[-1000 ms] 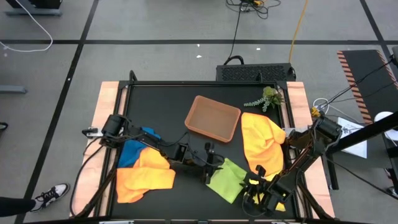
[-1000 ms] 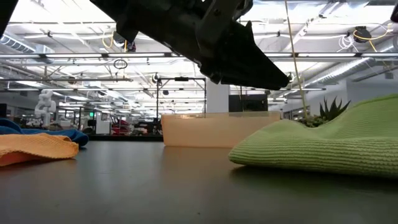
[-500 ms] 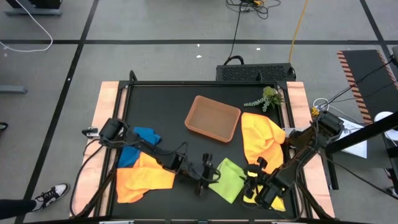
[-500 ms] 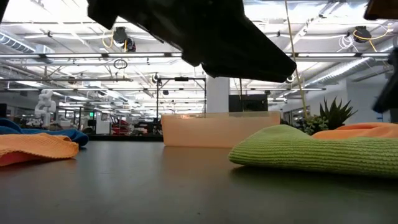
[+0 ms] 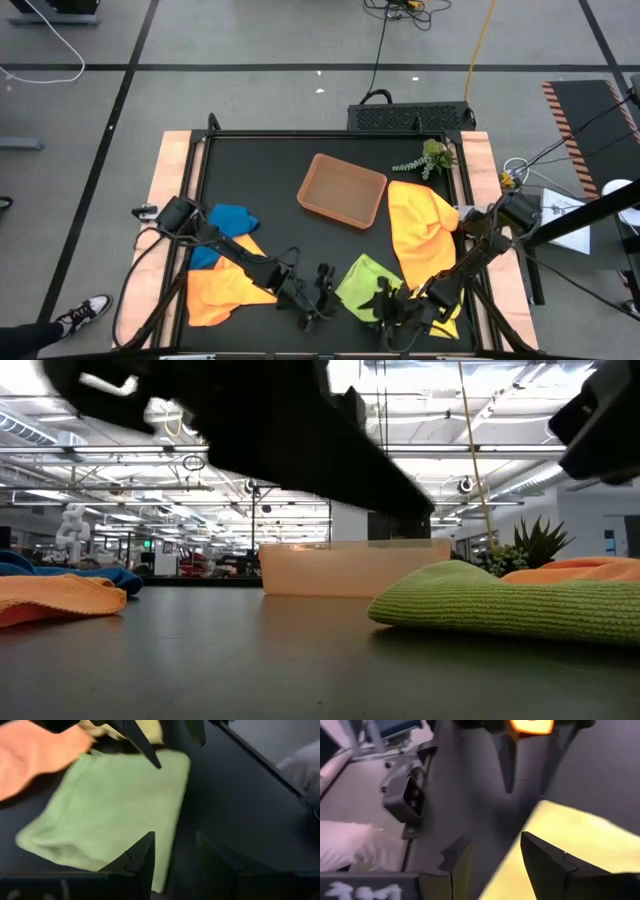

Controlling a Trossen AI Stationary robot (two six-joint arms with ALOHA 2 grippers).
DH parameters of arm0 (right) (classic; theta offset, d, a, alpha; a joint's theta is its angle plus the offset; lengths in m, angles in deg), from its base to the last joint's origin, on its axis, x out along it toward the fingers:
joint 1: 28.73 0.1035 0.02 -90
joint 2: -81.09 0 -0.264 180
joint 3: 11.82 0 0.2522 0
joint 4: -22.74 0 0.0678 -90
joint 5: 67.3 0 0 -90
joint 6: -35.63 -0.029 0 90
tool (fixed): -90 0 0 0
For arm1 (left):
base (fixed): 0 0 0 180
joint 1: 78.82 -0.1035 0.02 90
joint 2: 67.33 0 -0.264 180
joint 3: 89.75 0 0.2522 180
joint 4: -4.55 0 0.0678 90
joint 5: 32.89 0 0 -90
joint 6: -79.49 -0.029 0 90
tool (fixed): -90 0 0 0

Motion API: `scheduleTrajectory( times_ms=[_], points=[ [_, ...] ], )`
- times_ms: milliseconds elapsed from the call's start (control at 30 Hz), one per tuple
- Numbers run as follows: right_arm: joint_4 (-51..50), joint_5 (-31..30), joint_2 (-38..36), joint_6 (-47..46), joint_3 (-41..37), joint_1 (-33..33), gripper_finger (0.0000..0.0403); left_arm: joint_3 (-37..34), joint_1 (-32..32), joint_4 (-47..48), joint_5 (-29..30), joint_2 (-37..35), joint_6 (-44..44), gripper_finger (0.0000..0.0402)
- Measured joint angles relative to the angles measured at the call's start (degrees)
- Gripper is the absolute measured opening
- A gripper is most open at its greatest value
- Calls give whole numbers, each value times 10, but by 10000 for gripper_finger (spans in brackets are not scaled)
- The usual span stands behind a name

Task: Fold microfiber towels
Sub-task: Fold the green microfiber towel

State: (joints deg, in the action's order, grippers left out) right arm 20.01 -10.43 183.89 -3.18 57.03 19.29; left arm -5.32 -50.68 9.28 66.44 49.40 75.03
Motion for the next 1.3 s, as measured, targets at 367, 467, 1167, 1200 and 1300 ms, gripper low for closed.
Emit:
scheduleTrajectory(
  times_ms=[367,467,1167,1200,1300],
  points=[
    [20,4,13,27,0,-1,163,0,13,-22,12,10,0,143],
    [21,6,14,37,0,-1,163,0,12,-19,12,15,0,143],
    [-66,77,14,99,27,-33,162,0,1,-47,29,16,3,273],
    [-74,76,14,99,30,-33,162,0,2,-50,29,16,2,273],
    [-92,74,14,97,43,-33,162,0,2,-45,29,16,2,273]
  ],
)
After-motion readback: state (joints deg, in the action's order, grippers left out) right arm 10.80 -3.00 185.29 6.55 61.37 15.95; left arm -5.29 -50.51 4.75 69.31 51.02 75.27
